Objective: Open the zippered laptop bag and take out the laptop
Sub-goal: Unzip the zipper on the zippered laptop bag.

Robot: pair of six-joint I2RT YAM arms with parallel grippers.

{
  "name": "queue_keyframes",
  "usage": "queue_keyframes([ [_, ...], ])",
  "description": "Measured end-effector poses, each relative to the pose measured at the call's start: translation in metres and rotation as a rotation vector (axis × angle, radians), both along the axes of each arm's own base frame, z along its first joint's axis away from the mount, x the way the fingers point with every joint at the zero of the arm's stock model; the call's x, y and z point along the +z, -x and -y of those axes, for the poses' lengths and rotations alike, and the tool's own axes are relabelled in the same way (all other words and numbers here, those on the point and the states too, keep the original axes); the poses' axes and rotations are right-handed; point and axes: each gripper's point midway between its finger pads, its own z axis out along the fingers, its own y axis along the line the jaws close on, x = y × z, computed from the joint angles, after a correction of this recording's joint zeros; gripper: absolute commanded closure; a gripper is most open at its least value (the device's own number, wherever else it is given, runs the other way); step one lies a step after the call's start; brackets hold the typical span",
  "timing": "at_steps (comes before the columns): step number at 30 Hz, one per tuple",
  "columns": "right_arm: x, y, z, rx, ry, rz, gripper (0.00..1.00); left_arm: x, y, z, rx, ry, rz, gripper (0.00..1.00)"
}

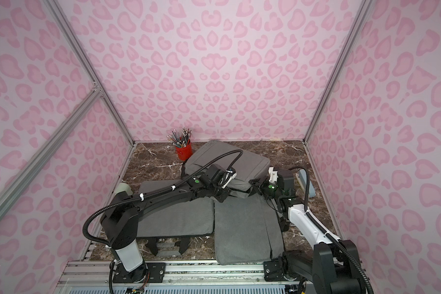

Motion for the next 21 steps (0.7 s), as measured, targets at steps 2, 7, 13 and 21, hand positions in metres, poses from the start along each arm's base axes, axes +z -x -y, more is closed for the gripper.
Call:
queue_keyframes([
  [2, 0.001, -0.001, 0.001, 0.001, 0.009, 0.003, 1.0, 0.0, -0.002, -0.005, 0.008, -0.009, 0.001, 0.98],
  [7, 0.005, -0.003, 0.007, -0.007, 0.026, 0.009, 1.0, -0.001, -0.006, -0.022, 0.035, -0.033, -0.004, 0.98],
  [13, 0.006, -0.006, 0.018, -0.027, 0.043, 0.015, 1.0, -0.006, -0.016, -0.052, 0.104, -0.077, -0.004, 0.98],
  [21, 0.006, -0.007, 0.027, -0.034, 0.05, 0.01, 1.0, -0.008, -0.034, -0.086, 0.183, -0.104, 0.004, 0.98],
])
